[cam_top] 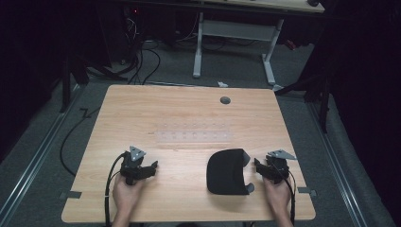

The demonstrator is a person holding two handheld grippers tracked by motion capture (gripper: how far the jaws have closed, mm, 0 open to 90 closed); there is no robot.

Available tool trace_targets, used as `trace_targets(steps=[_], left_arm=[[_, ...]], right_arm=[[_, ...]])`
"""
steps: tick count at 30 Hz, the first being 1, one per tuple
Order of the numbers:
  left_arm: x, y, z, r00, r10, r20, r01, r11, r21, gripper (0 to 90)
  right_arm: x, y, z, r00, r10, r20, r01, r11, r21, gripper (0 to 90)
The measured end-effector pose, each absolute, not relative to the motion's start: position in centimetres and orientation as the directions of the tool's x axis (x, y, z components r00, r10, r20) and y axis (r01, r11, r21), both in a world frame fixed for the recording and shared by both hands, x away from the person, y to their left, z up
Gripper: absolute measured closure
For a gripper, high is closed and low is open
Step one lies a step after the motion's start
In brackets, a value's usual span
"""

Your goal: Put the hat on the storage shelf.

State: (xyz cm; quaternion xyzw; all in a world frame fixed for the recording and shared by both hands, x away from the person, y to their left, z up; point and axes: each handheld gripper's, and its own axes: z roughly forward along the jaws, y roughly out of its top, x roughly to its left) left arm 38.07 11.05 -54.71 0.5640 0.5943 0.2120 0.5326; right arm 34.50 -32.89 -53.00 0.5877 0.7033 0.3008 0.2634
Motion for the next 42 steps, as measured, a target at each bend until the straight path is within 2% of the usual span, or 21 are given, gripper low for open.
trace_targets(steps=[33, 42], left_arm=[[38.04, 11.02, -54.7, 0.204, 0.895, -0.397, 0.446, 0.276, 0.852, 26.7], [38.03, 11.0, -54.7, 0.204, 0.895, -0.397, 0.446, 0.276, 0.852, 26.4]], right_arm=[[34.52, -32.74, -53.04, -0.189, 0.982, -0.021, 0.668, 0.144, 0.73, 37.3], [34.48, -32.96, -52.98, -0.193, 0.981, -0.017, 0.67, 0.144, 0.728, 38.2]])
